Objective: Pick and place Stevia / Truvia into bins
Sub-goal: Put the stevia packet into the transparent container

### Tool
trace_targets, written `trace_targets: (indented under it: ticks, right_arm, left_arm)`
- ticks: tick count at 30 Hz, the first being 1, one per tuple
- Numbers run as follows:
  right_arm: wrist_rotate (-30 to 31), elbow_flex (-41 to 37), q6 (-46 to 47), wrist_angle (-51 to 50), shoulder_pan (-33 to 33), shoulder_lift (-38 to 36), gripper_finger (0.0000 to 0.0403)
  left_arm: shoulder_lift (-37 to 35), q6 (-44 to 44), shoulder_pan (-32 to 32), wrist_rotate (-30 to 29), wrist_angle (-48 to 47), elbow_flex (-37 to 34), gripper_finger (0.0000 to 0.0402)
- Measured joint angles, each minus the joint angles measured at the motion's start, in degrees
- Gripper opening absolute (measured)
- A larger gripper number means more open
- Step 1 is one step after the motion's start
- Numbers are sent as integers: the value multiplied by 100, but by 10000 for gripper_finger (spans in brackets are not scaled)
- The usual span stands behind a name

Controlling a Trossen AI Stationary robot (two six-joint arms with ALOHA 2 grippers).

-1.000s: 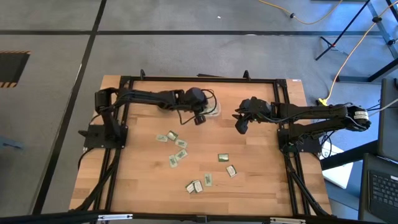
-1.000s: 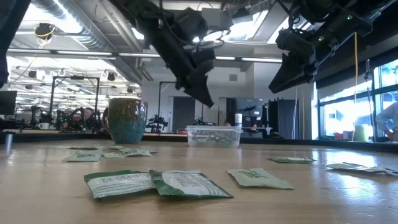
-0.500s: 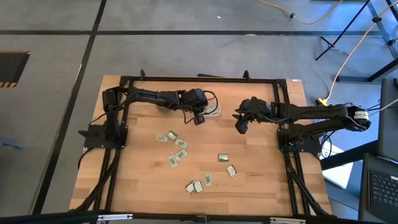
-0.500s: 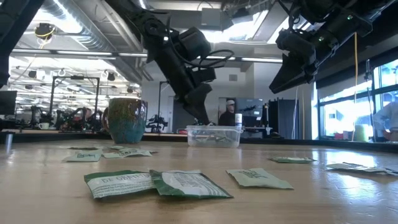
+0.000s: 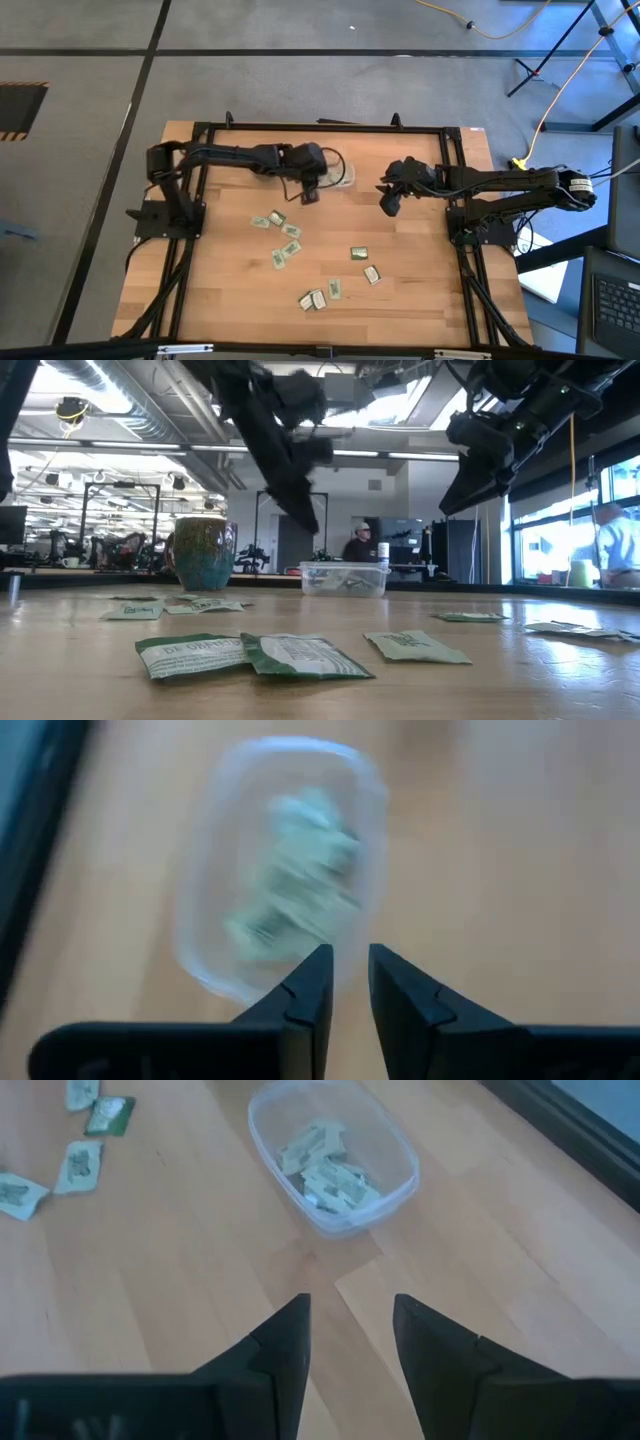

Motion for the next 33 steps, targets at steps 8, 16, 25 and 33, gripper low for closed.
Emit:
trace_targets:
  ticks: [8,16,25,33]
  right_arm:
    - [0,0,20,-58,-1,0,147]
    - [0,0,154,-54,0,0,147]
    - [0,0,174,-55,0,0,147]
    - [0,0,167,-60,-2,0,147]
  left_arm:
    - [-470,144,-1020,306,-1638,0,44]
    - [-69,-246,-1969,133,-2038,-2,49]
    - [594,-545,-2066,110,-2057,-11,62]
    - [708,-415,-1891,117,-1990,-9,68]
